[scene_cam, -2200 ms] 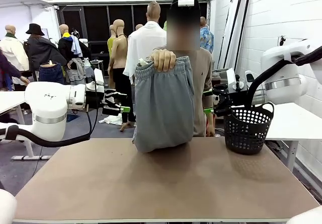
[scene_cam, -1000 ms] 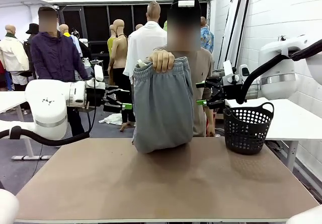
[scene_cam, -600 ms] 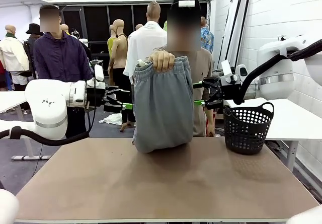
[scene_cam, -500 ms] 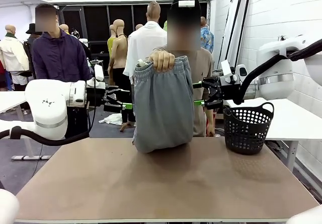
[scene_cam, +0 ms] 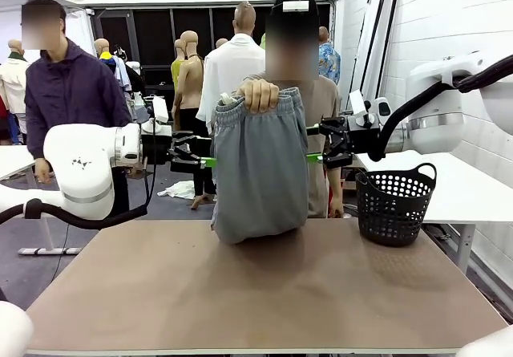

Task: Fold the training pants.
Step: Grab both ends of the Training pants handed by a person.

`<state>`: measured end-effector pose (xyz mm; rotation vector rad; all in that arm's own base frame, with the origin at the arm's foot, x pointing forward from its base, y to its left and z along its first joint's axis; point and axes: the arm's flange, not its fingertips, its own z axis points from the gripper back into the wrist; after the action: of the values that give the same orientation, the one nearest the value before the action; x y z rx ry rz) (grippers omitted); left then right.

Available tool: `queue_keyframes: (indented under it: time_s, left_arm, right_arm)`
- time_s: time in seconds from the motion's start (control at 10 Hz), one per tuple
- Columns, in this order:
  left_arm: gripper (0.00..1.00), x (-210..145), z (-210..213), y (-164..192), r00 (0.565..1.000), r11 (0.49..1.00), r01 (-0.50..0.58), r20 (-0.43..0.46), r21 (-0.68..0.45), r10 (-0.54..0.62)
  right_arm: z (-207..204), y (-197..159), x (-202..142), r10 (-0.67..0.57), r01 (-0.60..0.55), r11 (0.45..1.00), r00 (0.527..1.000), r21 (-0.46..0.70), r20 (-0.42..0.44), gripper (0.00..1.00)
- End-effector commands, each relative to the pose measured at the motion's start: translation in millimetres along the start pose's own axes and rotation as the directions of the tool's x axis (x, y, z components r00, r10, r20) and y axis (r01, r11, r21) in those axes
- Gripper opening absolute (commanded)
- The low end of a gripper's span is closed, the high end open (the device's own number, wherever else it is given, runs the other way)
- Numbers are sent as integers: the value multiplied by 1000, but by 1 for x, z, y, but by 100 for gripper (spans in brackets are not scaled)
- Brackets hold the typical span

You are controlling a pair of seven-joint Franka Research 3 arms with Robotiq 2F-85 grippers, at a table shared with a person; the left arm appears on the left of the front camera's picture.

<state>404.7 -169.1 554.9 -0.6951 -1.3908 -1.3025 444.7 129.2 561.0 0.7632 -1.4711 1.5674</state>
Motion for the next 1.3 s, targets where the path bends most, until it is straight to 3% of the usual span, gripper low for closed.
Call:
queue_keyframes:
  time_s: [0.0,0.3,0.7,1.2]
  left_arm:
    - [100,7,-14,7,1000,1000,-4,9,-14,4]
    - [100,18,-22,4,1000,998,-17,10,-58,17]
    - [100,21,-29,4,999,998,-32,3,-54,32]
    - [100,18,-39,6,998,998,-55,22,-13,55]
  right_arm:
    - [-6,-12,2,-5,6,999,999,-40,32,100]
    - [-8,-15,5,-26,27,999,998,-29,56,100]
    - [-10,-12,12,-92,91,996,994,7,58,100]
    - [-22,-15,20,-90,88,996,991,28,95,100]
